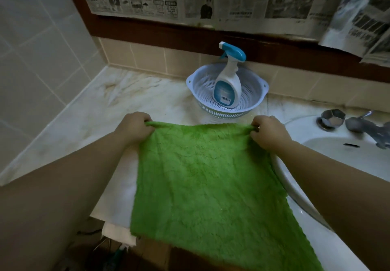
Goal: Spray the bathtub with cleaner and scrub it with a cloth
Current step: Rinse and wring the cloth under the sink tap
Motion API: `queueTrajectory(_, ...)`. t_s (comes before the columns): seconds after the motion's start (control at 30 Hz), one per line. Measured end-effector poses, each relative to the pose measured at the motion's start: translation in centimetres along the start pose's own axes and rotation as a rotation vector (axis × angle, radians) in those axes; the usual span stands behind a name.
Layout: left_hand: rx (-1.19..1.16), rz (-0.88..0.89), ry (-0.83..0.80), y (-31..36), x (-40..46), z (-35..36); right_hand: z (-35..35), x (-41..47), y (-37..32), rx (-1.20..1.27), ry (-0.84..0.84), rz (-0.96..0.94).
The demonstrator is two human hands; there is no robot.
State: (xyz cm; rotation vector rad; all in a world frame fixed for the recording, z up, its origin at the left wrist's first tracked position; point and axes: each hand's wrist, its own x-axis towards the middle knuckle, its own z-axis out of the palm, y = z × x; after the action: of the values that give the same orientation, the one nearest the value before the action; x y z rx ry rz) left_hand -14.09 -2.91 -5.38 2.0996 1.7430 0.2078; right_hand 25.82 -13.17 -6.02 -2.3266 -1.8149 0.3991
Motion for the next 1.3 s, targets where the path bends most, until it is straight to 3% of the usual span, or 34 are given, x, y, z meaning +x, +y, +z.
queueTrajectory(0.27, -0.175, -0.084, 0.118, 0.1, 3.2, -2.6, -4.7, 1.3, 2.1, 0.101, 0.083, -0.057)
queueTrajectory(0.43, -0.226, -0.051, 0.150, 0.9, 4.4, -4.8, -7.7, 2.1, 1.3, 0.128, 0.116, -0.090)
queueTrajectory(0.87, -0.527, -0.059, 0.131, -0.2, -1.6, -5.5, -8.7, -2.2, 3.4, 0.284, 0.037, -0.077)
queueTrajectory(1.13, -0.524, -0.089, 0.360, 2.2, -1.3, -8.4, -11.5, -0.5, 2.1, 0.324, 0.221, -0.091)
queueTrajectory(1.3, -0.687, -0.057, 0.258, 2.4, -4.8, -7.2, -11.2, -2.8, 2.1, 0.343, 0.180, -0.104)
